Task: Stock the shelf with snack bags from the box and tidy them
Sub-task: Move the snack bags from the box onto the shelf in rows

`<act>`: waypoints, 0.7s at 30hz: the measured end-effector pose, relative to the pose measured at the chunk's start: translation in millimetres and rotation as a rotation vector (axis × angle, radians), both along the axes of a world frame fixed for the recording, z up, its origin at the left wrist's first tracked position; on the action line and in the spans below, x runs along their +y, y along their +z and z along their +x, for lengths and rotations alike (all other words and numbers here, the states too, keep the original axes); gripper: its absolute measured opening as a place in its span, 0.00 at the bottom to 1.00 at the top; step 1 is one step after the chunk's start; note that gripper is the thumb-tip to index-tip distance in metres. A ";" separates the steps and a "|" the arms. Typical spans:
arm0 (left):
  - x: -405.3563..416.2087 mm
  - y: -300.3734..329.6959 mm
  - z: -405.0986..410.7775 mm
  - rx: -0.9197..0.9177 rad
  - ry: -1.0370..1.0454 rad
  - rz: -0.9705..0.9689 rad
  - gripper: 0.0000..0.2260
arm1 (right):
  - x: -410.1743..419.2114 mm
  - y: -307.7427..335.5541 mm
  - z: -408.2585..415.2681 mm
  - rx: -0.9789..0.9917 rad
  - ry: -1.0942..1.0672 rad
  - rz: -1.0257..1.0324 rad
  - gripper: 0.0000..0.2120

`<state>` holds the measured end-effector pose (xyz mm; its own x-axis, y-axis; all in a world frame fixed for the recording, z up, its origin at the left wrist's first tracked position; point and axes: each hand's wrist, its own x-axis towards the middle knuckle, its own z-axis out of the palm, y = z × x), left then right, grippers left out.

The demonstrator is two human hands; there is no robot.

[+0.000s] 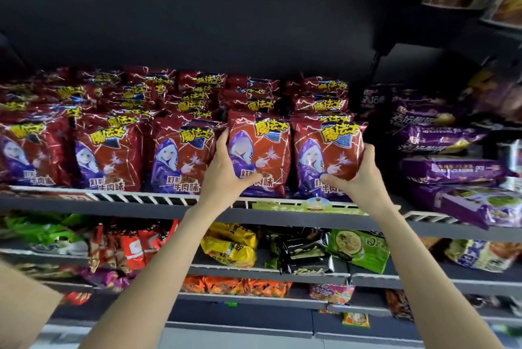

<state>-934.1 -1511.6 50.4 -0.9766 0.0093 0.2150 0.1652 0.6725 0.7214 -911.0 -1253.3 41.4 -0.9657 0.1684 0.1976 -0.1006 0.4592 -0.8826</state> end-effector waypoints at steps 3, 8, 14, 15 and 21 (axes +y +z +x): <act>0.5 3.1 -13.4 0.091 0.006 0.073 0.47 | -5.0 0.9 -7.8 0.057 -0.029 -0.012 0.35; 5.5 4.0 -9.8 0.096 0.046 -0.121 0.55 | 1.0 -0.7 -13.0 0.035 0.005 0.085 0.36; -4.8 -8.3 2.2 -0.029 0.025 -0.332 0.57 | 1.9 -5.6 6.8 -0.043 -0.025 0.133 0.42; -4.0 -7.0 3.0 -0.022 0.032 -0.350 0.56 | -0.1 -3.9 9.7 0.000 -0.069 0.140 0.44; 0.4 0.9 12.8 0.226 0.109 -0.445 0.44 | -13.9 7.1 18.9 0.427 -0.253 0.489 0.34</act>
